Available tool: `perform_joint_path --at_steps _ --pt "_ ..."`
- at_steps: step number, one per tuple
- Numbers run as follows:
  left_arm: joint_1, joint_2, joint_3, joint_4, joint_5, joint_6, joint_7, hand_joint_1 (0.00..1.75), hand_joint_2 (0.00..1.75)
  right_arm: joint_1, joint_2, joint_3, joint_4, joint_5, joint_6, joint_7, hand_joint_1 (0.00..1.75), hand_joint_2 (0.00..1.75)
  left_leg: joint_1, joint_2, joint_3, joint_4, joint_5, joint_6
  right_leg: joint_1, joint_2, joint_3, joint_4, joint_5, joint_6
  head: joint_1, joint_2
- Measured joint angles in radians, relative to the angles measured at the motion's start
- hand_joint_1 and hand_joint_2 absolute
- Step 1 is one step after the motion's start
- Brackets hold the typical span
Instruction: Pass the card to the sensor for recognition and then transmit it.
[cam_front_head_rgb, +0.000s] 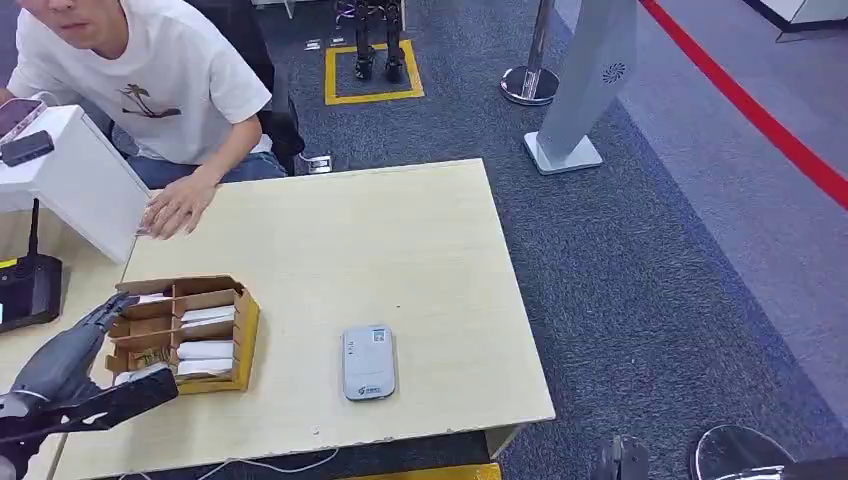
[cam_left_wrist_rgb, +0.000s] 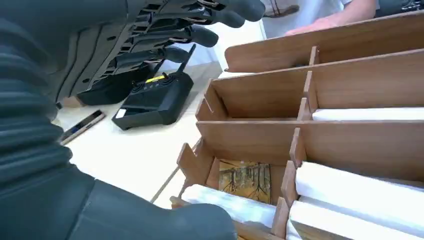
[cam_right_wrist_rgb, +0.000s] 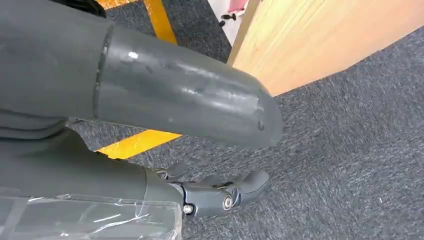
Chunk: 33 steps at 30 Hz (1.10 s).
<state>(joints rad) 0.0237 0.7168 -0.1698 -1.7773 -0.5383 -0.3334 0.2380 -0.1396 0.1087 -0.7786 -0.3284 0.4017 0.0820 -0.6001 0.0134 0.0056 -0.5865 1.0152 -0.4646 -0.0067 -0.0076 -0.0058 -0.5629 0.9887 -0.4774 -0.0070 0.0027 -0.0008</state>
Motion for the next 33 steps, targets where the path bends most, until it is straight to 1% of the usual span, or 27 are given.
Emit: perform_joint_path --at_steps 11,17,21,25,28,29,33 --pt "-0.008 -0.006 0.000 0.000 0.005 -0.007 -0.002 0.00 1.75 0.000 0.000 0.000 0.000 0.000 0.000 0.000 0.00 0.00 0.000 0.000 0.000 0.000 0.000 0.000 0.000 0.000 0.000 0.000 0.000 0.000 0.000 0.000" --pt "-0.018 -0.007 -0.002 0.000 0.050 -0.044 -0.007 0.00 1.75 -0.001 0.000 0.000 0.000 0.000 -0.003 0.002 0.00 0.00 0.000 0.000 0.000 0.000 0.000 0.000 0.000 0.000 0.000 0.000 0.000 0.000 0.000 0.000" --pt "-0.055 -0.003 -0.012 0.005 0.113 -0.089 0.000 0.00 1.75 -0.003 0.000 0.000 0.000 0.003 -0.005 0.004 0.00 0.00 0.000 0.000 0.000 0.000 0.000 0.000 0.000 0.000 0.000 0.000 0.000 0.000 0.000 0.000" --pt "-0.105 0.022 -0.027 0.018 0.190 -0.126 0.016 0.00 1.75 -0.009 0.000 0.000 0.000 0.008 -0.006 0.008 0.00 0.00 0.000 0.000 0.000 0.000 0.001 -0.001 0.000 0.000 0.000 0.000 0.001 -0.001 0.000 0.000" --pt "-0.133 0.063 -0.045 0.023 0.300 -0.144 0.046 0.00 1.75 -0.013 0.000 0.000 0.000 0.008 -0.006 0.013 0.00 0.00 0.001 0.000 0.000 0.000 0.001 -0.001 0.001 0.000 0.000 0.000 0.001 -0.001 0.000 0.000" --pt "-0.143 0.075 -0.049 0.023 0.322 -0.148 0.052 0.00 1.75 -0.013 0.000 0.000 0.000 0.008 -0.006 0.014 0.00 0.00 0.001 0.000 0.000 0.000 0.001 -0.001 0.001 0.000 0.000 0.000 0.001 -0.001 0.000 0.000" --pt "-0.178 0.120 -0.067 0.024 0.354 -0.163 0.065 0.00 1.75 -0.016 0.000 0.000 0.000 0.007 -0.011 0.016 0.00 0.00 0.001 0.000 0.000 0.000 0.001 -0.001 0.001 0.000 0.000 0.000 0.001 -0.001 0.000 0.000"
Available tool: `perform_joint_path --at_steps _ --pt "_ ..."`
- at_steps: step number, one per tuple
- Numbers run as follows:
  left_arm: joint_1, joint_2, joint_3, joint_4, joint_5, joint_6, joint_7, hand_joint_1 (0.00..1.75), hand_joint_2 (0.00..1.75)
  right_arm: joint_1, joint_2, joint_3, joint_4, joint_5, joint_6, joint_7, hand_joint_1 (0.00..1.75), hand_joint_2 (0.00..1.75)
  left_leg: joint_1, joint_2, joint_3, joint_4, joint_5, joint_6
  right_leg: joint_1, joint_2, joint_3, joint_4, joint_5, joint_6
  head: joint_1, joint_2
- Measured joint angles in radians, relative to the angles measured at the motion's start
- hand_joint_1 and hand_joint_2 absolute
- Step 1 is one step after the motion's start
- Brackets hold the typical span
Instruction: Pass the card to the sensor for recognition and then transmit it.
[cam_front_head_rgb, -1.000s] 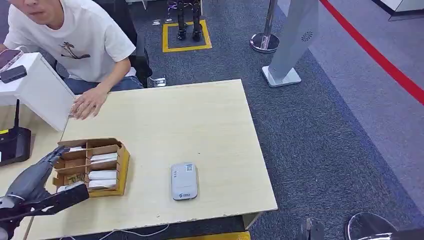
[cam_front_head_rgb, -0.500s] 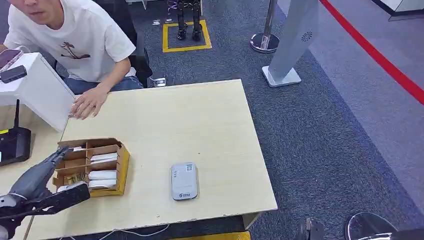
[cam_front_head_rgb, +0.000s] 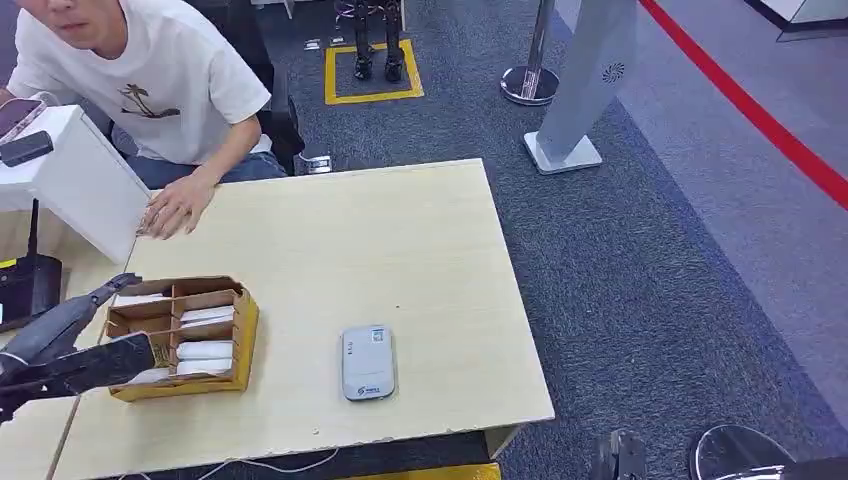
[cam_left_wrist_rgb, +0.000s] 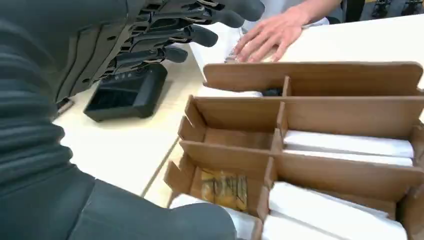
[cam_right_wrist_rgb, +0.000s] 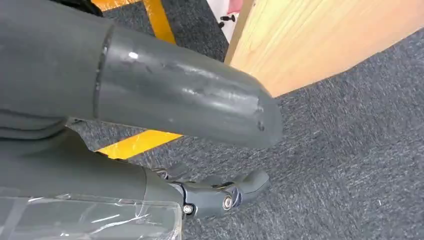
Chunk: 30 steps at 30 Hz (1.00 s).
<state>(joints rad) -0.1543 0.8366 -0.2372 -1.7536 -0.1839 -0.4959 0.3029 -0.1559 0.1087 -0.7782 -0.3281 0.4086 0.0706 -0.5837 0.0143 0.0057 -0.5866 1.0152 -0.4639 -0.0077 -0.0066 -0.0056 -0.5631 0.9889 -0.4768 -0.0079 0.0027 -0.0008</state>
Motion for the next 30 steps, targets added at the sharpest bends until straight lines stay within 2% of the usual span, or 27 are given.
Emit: perform_joint_path --at_steps 13,24,26,30 --pt "-0.042 0.090 -0.050 0.000 0.066 -0.005 0.024 0.00 1.75 -0.005 0.000 0.014 0.000 -0.005 -0.004 0.002 0.00 0.00 0.000 0.000 0.000 0.000 0.000 0.000 0.000 0.000 0.000 0.000 0.000 0.000 0.000 0.000" --pt "-0.069 0.098 -0.094 0.000 0.069 0.009 0.027 0.00 1.75 -0.009 0.000 0.014 0.000 -0.011 -0.005 0.004 0.00 0.00 0.000 0.000 0.000 0.000 0.000 0.000 0.000 0.000 0.000 0.000 0.000 0.000 0.000 0.000" --pt "-0.049 0.104 -0.094 -0.005 0.078 0.042 0.026 0.00 1.75 -0.009 0.000 0.014 0.000 -0.018 -0.005 0.005 0.00 0.00 0.000 0.001 0.000 0.000 0.000 0.000 0.000 0.001 0.000 0.000 0.000 0.000 0.000 0.000" --pt "0.088 0.142 -0.047 -0.067 0.082 0.118 0.029 0.00 1.75 -0.003 -0.003 0.014 0.000 -0.032 -0.006 0.002 0.00 0.00 0.000 0.005 0.000 0.000 -0.001 -0.002 0.000 0.006 -0.001 0.000 0.000 0.000 0.000 0.000"
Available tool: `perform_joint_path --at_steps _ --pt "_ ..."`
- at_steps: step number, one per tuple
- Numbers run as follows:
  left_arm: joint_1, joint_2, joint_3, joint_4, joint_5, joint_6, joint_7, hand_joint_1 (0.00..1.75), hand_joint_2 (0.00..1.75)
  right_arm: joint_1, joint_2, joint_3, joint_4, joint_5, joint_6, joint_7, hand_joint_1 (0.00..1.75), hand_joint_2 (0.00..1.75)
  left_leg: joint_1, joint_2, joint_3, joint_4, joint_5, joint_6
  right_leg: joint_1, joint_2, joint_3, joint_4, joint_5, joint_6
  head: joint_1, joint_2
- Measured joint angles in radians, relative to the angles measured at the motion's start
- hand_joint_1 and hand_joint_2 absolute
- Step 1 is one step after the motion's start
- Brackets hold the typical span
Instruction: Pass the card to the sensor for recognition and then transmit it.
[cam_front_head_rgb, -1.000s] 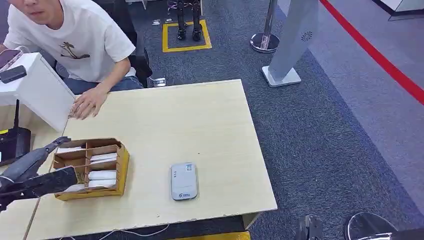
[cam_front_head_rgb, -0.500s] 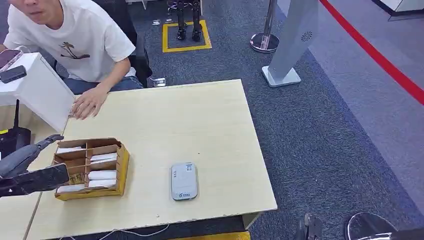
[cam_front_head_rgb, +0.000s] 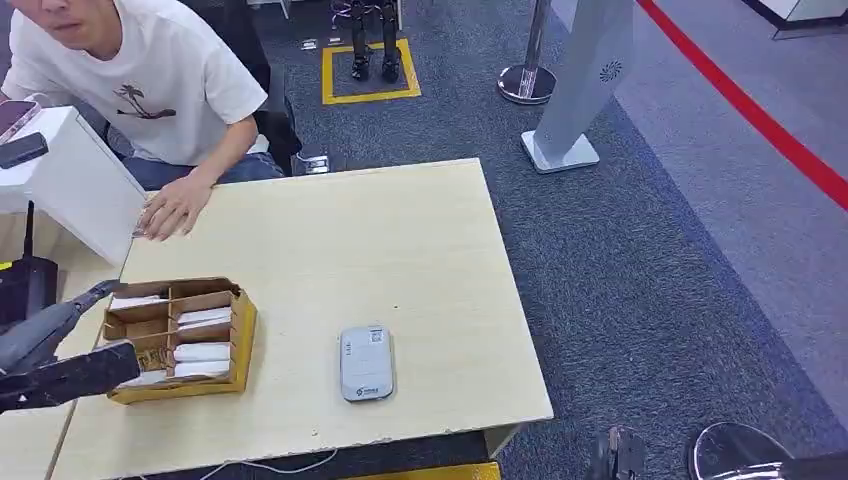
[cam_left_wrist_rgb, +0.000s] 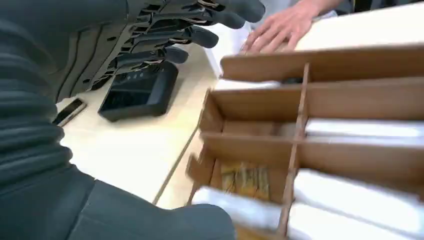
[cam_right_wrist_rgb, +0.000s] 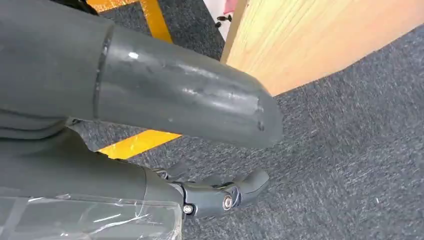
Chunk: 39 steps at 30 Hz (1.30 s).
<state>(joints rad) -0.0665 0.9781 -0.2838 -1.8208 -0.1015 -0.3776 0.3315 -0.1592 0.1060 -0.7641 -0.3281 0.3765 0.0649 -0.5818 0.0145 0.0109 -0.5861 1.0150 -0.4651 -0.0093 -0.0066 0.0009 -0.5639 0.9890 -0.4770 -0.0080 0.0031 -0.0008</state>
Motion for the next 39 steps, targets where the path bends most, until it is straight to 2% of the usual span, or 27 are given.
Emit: perform_joint_path --at_steps 4,7,11,15,19,26,33,39 --pt "0.178 0.024 0.112 -0.080 0.000 0.042 0.022 0.00 1.75 0.007 -0.004 0.000 0.000 -0.009 0.000 0.000 0.00 0.00 0.000 0.000 0.000 0.000 -0.001 -0.001 0.000 0.000 0.000 0.000 -0.001 -0.001 0.000 0.000" --pt "0.318 0.025 0.209 -0.141 -0.009 0.059 0.032 0.00 1.75 0.014 -0.005 0.000 0.001 -0.011 0.000 0.000 0.00 0.00 0.000 0.000 0.000 0.000 -0.001 -0.001 0.000 0.000 0.000 0.000 -0.002 -0.001 0.000 0.000" --pt "0.505 0.009 0.335 -0.233 -0.026 0.078 0.053 0.00 1.75 0.019 -0.005 -0.001 0.005 -0.014 0.001 0.000 0.00 0.00 0.000 0.000 0.000 0.000 -0.001 0.000 0.000 0.000 0.000 0.000 -0.002 -0.001 0.000 0.000" --pt "0.621 -0.017 0.436 -0.297 -0.036 0.088 0.062 0.00 1.75 0.022 -0.005 -0.001 0.007 -0.013 0.001 0.000 0.00 0.00 0.000 -0.002 0.000 0.000 -0.001 0.000 0.000 -0.003 0.001 0.000 -0.002 -0.001 0.000 0.000" --pt "0.661 -0.044 0.472 -0.323 -0.056 0.091 0.061 0.00 1.75 0.021 -0.005 -0.001 0.007 -0.011 0.001 -0.002 0.00 0.00 0.000 -0.004 0.000 0.000 -0.001 0.000 0.000 -0.004 0.001 0.000 -0.002 -0.001 0.000 0.000" --pt "0.656 -0.087 0.479 -0.326 -0.082 0.088 0.051 0.00 1.75 0.021 -0.005 -0.001 0.007 -0.011 0.002 -0.002 0.00 0.00 0.000 -0.005 0.000 0.000 -0.001 0.000 0.000 -0.005 0.002 0.000 -0.002 -0.001 0.000 0.000" --pt "0.602 -0.171 0.428 -0.288 -0.177 0.101 0.019 0.00 1.75 0.021 -0.005 -0.001 0.009 -0.009 0.006 -0.001 0.00 0.00 0.000 -0.005 0.000 0.000 -0.001 0.000 0.000 -0.005 0.002 0.000 -0.002 -0.001 0.000 0.000" --pt "0.594 -0.218 0.389 -0.252 -0.193 0.113 0.009 0.00 1.75 0.021 -0.005 -0.001 0.010 -0.007 0.002 -0.001 0.00 0.00 0.000 -0.005 0.000 0.000 -0.001 0.000 0.000 -0.005 0.002 0.000 -0.002 -0.001 0.000 0.000"
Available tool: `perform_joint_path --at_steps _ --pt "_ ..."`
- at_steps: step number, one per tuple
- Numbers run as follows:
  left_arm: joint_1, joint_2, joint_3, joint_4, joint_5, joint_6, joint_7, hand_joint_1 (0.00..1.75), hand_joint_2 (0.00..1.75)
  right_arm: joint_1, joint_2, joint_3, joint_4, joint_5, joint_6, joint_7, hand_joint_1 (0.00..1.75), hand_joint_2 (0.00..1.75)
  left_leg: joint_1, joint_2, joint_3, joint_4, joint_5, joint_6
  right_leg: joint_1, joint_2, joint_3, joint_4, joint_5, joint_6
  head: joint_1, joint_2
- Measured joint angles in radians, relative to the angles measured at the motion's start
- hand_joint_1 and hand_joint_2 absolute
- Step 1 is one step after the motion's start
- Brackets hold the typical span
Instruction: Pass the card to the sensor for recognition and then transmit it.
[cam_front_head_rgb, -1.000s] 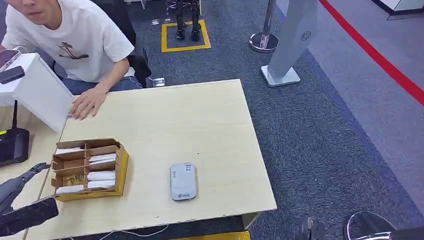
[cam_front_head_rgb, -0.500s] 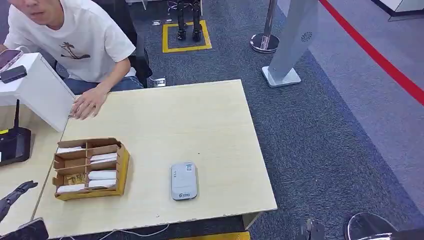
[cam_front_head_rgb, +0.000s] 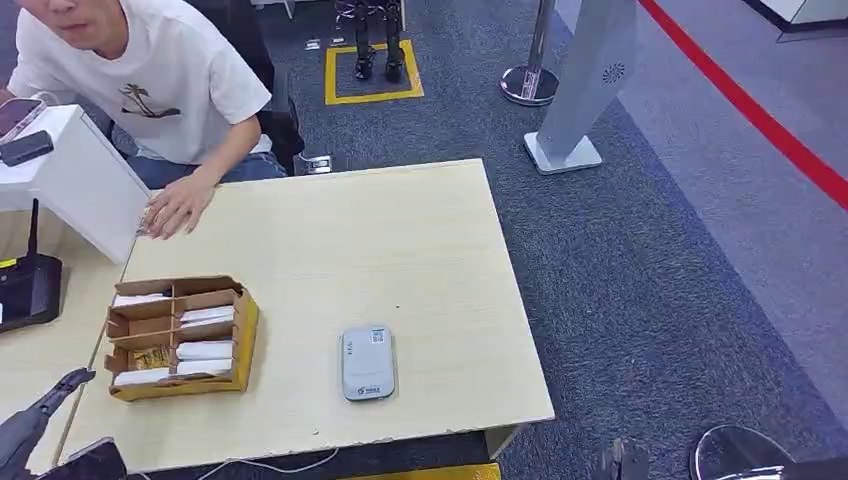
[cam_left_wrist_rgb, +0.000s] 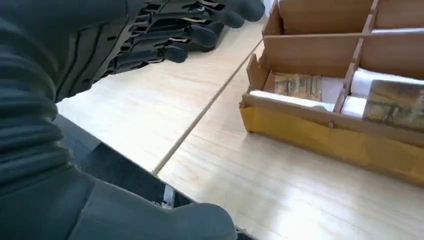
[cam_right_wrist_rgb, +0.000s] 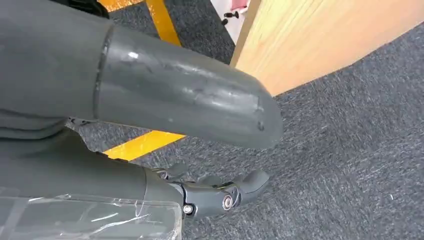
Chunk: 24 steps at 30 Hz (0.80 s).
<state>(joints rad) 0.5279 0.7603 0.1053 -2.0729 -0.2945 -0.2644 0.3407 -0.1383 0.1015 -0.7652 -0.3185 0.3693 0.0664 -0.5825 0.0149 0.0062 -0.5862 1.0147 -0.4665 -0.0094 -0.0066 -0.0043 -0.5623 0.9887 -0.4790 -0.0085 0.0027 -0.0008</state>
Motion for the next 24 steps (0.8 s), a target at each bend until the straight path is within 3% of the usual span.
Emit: perform_joint_path --at_steps 16,24 --pt "-0.045 -0.061 -0.048 0.057 -0.008 -0.002 -0.020 0.00 1.75 -0.001 0.000 0.000 0.000 0.016 -0.001 0.003 0.00 0.00 0.000 0.000 0.000 0.000 0.000 0.000 0.000 0.000 0.000 0.000 0.000 0.000 0.000 0.000" --pt "-0.083 -0.051 -0.050 0.080 0.002 -0.025 -0.023 0.00 1.75 -0.002 -0.001 0.001 0.000 0.020 -0.001 0.006 0.00 0.00 0.000 0.000 0.000 0.000 0.000 0.000 0.000 0.000 0.000 0.000 0.000 0.000 0.000 0.000"
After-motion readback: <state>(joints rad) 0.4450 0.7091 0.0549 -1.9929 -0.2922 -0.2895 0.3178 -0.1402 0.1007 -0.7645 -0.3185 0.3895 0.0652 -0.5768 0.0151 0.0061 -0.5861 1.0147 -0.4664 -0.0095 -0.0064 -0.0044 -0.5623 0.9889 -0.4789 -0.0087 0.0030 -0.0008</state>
